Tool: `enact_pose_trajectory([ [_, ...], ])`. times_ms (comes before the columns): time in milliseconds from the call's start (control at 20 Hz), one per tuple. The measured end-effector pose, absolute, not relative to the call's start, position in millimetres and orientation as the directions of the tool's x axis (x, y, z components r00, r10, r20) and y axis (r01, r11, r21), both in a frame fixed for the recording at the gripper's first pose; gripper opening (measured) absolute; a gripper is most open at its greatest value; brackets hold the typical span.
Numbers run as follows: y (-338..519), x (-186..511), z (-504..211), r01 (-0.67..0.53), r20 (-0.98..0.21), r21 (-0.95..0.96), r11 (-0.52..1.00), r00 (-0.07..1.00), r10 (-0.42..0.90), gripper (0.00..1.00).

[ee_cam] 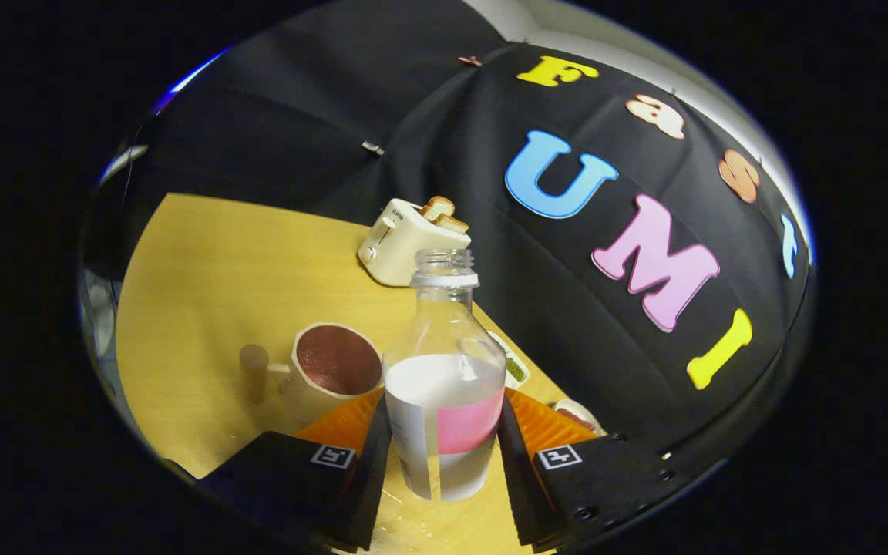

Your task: Take the bottle from table, then pour the juice into the cup, finally place the bottle on the coaster

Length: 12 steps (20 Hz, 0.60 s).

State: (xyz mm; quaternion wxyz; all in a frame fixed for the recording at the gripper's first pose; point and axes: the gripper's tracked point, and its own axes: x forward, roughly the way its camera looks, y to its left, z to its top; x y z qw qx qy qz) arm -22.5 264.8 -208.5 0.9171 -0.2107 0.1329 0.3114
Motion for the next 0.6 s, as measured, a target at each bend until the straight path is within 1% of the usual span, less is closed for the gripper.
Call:
enact_pose_trajectory([
  [150,259,-21,-198,-0.611,-0.338,-0.123,0.782,0.767,0.546,0.70],
  [350,242,4,-179,-0.547,-0.267,0.067,0.834,0.796,0.543,0.70],
  [600,218,61,-157,-0.483,-0.157,0.101,0.870,0.855,0.494,0.70],
])
